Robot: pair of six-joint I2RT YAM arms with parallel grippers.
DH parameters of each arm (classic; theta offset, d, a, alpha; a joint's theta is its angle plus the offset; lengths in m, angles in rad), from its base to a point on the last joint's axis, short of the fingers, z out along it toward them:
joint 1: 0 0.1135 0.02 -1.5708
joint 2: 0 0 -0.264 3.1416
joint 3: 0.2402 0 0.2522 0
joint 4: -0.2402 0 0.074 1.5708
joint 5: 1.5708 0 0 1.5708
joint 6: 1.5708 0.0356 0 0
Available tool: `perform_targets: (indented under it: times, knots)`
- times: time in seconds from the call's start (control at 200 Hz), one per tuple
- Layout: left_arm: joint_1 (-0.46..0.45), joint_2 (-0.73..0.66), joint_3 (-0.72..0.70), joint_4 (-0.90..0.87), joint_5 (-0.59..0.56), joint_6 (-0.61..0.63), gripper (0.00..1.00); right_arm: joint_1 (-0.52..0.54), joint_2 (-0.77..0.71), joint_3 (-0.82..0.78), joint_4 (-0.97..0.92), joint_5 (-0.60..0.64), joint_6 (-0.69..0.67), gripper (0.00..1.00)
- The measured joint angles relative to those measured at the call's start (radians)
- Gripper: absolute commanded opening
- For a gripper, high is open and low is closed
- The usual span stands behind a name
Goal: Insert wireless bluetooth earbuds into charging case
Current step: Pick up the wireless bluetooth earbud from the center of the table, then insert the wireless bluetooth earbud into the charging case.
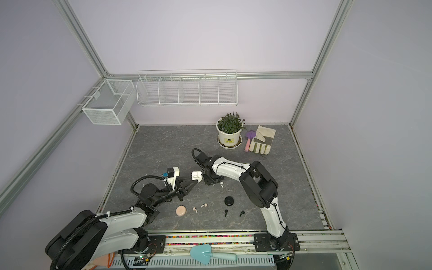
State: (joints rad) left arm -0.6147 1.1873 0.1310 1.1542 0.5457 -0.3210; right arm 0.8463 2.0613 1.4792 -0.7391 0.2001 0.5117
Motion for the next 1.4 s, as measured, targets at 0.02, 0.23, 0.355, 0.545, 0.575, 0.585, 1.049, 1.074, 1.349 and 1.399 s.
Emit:
perform_targets:
  times: [0.02,0.23,0.355,0.545,0.575,0.585,1.049,1.074,1.349,1.399]
  knots:
    - [0.0,0.0,0.0,0.0,0.0,0.0,0.0,0.0,-0.002,0.0,-0.003,0.005,-0.001,0.21]
    - [0.0,0.018,0.011,0.027,0.0,-0.013,0.0,0.0,-0.062,0.0,-0.034,0.063,-0.019,0.21]
    - [0.0,0.054,0.024,0.072,0.0,-0.027,0.0,0.0,-0.126,0.0,-0.055,0.107,-0.032,0.21]
    - [0.0,0.125,0.037,0.157,0.001,-0.046,0.0,0.0,-0.24,0.0,-0.092,0.181,-0.055,0.21]
    - [0.0,0.136,0.043,0.16,0.001,-0.047,0.0,0.0,-0.262,0.0,-0.101,0.195,-0.057,0.21]
    - [0.0,0.14,0.046,0.162,0.002,-0.048,0.0,0.0,-0.267,0.0,-0.103,0.199,-0.058,0.21]
    - [0.0,0.236,0.201,0.21,0.093,-0.053,0.0,0.101,-0.533,0.032,-0.215,0.369,-0.082,0.19]
    - [0.0,0.24,0.208,0.21,0.1,-0.055,0.0,0.109,-0.539,0.036,-0.219,0.375,-0.085,0.19]
    - [0.0,0.253,0.231,0.21,0.138,-0.06,0.0,0.169,-0.59,0.079,-0.221,0.41,-0.113,0.19]
    - [0.0,0.253,0.231,0.21,0.143,-0.06,0.0,0.18,-0.592,0.087,-0.212,0.41,-0.123,0.19]
